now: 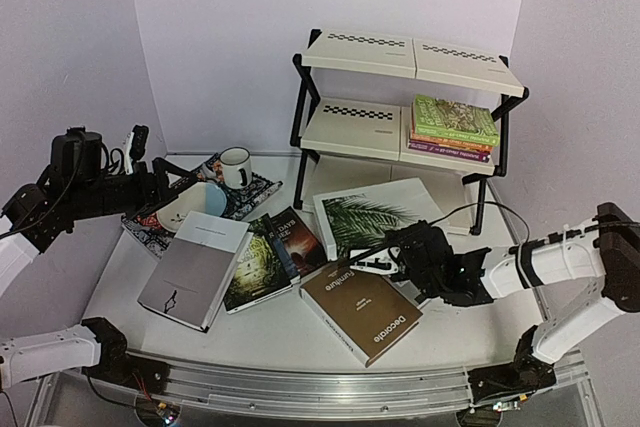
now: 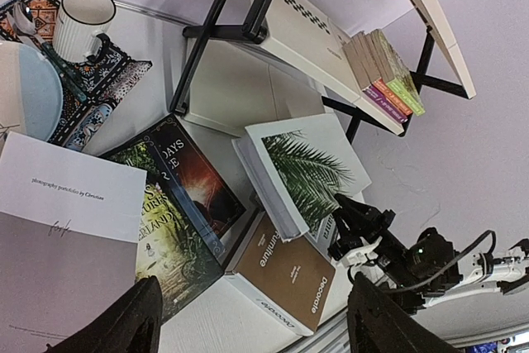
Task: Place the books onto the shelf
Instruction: Place the book on the shelf.
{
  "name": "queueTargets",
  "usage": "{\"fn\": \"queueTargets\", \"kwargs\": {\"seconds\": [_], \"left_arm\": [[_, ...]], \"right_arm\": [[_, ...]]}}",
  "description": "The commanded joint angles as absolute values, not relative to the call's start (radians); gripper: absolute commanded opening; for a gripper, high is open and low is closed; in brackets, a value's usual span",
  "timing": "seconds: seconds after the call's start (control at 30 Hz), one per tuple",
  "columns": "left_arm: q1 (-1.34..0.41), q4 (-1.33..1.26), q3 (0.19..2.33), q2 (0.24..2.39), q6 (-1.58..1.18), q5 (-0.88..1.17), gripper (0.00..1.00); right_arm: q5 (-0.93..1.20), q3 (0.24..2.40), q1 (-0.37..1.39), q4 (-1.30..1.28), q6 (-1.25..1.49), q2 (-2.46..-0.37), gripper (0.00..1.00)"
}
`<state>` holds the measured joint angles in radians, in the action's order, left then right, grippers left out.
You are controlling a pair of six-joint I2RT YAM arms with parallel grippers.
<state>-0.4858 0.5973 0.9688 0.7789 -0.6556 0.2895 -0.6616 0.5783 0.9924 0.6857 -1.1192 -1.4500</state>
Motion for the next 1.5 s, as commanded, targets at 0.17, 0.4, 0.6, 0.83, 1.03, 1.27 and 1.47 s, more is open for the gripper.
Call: {"fn": "queueTargets", "kwargs": {"seconds": [0.17,0.4,0.6,0.83,1.03,1.27,1.47], "left_arm": [[-0.49,0.584,0.983,0.772,-0.665,0.305,0.78],[-0.489,0.584,0.985,0.775,-0.666,0.306,0.78],[-0.49,0.584,0.985,0.791,-0.666,0.304,0.78],[-0.489,0.584,0.981,0.801,-0.665,0.319,0.78],[-0.49,0.585,0.984,0.814,-0.669,0.318,0.78],[-0.49,0.583,0.982,0.835,-0.666,0.327,0.78],[-0.491,0.583,0.994,0.863,-0.662,0.337,0.78]], "right_arm": [[-0.661,0.742,0.799,0.706,-1.012,-1.6,0.15],[-0.68,0.81,0.681,0.718,-0.976,-1.713,0.14],[-0.677,0.835,0.626,0.801,-0.998,-1.798,0.18],[-0.64,0.868,0.57,0.833,-1.015,-1.85,0.2],[-0.624,0.874,0.53,0.882,-1.054,-1.905,0.21],[-0.562,0.84,0.499,0.914,-1.059,-1.902,0.23],[-0.527,0.818,0.487,0.941,-1.096,-1.901,0.24]]}}
